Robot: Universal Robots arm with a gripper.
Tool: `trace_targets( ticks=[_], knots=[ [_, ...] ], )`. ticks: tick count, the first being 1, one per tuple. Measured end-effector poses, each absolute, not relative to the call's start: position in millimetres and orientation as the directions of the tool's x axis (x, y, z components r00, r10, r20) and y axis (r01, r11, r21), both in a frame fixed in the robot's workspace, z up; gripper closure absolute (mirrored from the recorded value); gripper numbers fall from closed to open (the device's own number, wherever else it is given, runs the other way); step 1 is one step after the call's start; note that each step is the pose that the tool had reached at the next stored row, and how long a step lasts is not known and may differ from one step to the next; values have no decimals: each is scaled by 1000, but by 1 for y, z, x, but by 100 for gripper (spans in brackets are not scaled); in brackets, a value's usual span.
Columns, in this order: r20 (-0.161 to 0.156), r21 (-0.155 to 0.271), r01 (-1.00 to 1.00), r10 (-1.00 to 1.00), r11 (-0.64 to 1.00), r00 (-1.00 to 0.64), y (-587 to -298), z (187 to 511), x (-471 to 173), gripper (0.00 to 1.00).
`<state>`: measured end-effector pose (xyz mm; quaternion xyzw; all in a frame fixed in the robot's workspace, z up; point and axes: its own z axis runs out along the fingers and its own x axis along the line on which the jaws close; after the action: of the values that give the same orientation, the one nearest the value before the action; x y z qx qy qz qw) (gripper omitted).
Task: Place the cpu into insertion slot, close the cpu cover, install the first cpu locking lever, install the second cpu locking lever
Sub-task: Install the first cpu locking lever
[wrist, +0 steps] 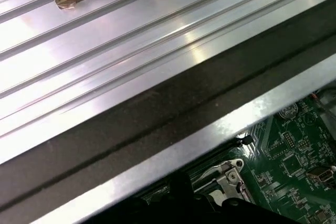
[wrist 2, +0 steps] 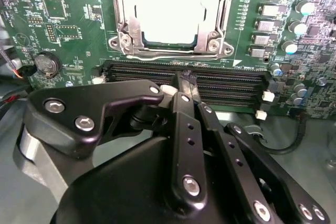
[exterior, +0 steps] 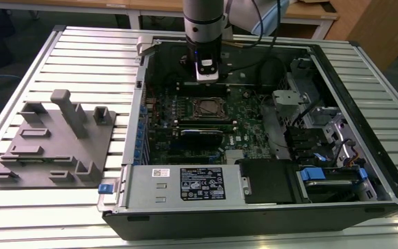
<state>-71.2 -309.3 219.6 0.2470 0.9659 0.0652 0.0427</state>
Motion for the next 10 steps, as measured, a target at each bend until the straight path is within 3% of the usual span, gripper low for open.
trace_targets(
  ticks=[10],
  knots=[
    [-45, 140, 457, 467, 878, -883, -310, 219, -60, 89]
  ],
)
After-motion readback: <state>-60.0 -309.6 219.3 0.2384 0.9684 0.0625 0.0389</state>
